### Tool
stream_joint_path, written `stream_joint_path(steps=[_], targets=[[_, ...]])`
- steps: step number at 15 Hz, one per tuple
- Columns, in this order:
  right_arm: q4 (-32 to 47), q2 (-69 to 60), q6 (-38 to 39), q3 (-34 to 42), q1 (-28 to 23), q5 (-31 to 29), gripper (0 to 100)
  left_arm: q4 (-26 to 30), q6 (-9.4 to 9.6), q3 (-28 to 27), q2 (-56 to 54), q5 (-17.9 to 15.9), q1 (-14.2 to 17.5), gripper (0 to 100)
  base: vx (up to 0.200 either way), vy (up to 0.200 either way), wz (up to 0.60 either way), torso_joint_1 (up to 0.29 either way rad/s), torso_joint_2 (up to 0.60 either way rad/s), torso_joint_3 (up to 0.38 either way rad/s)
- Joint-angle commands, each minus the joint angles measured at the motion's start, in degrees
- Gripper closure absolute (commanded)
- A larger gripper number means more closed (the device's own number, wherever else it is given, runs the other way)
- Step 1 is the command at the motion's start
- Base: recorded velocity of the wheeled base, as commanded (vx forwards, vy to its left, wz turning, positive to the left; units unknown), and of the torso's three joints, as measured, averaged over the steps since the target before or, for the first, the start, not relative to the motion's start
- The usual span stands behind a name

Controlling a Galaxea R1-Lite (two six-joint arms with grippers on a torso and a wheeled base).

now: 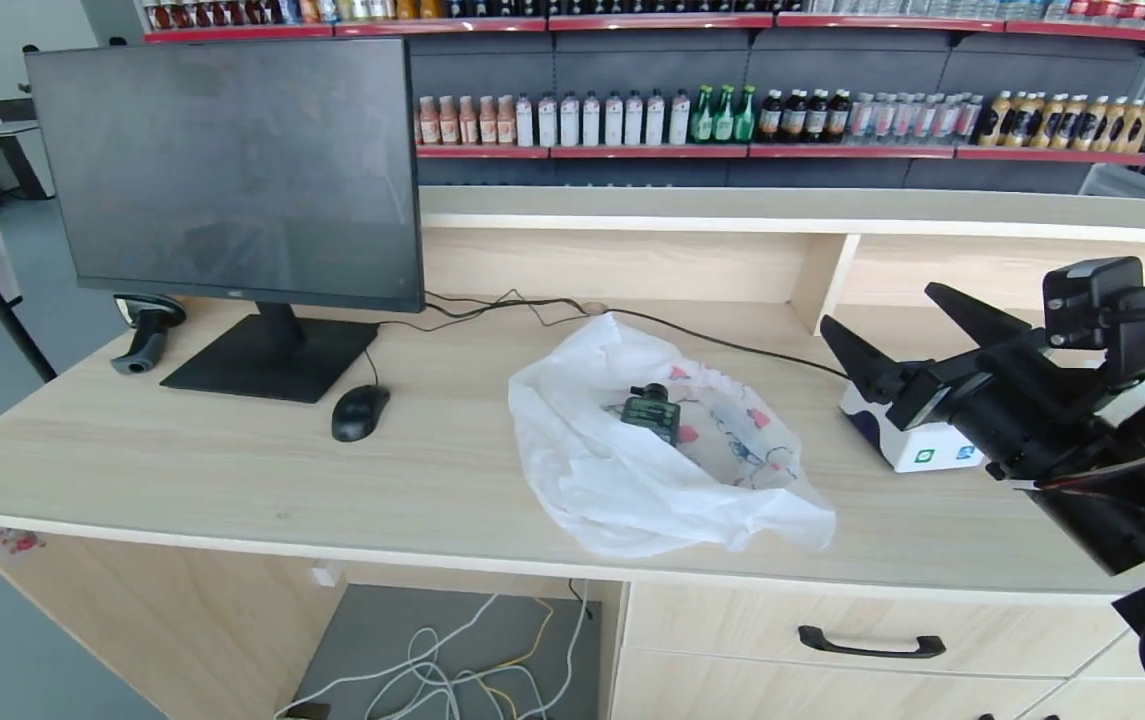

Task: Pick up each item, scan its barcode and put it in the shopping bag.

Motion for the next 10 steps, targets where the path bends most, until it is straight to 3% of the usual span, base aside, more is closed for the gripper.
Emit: stream_joint_path(steps=[1,3,6,10], targets=[[-0.03,-0.96,-0.02,0.42,0.09,0.03,0,-0.07,0.0,0.0,-0.02,0.03,0.01,0,0.0,0.0,-0.6,0.002,0.01,-0.002],[-0.03,-1.58,-0.2,0.42,0.26,0.03,0,-0.07,-0.26,0.0,-0.02,0.03,0.01,0,0.0,-0.1,-0.6,0.0,0.0,0.0],[-0.03,-1.75,-1.16,-0.64,0.7,-3.92,0,-0.07,-0.26,0.0,-0.02,0.03,0.01,0,0.0,-0.2,0.0,0.004,0.01,0.004],[-0.03,-1.49,-1.07,-0.2,0.88,-4.01,0,0.02,-0.35,0.0,-0.02,0.03,0.01,0,0.0,-0.2,0.0,0.0,0.0,0.004]])
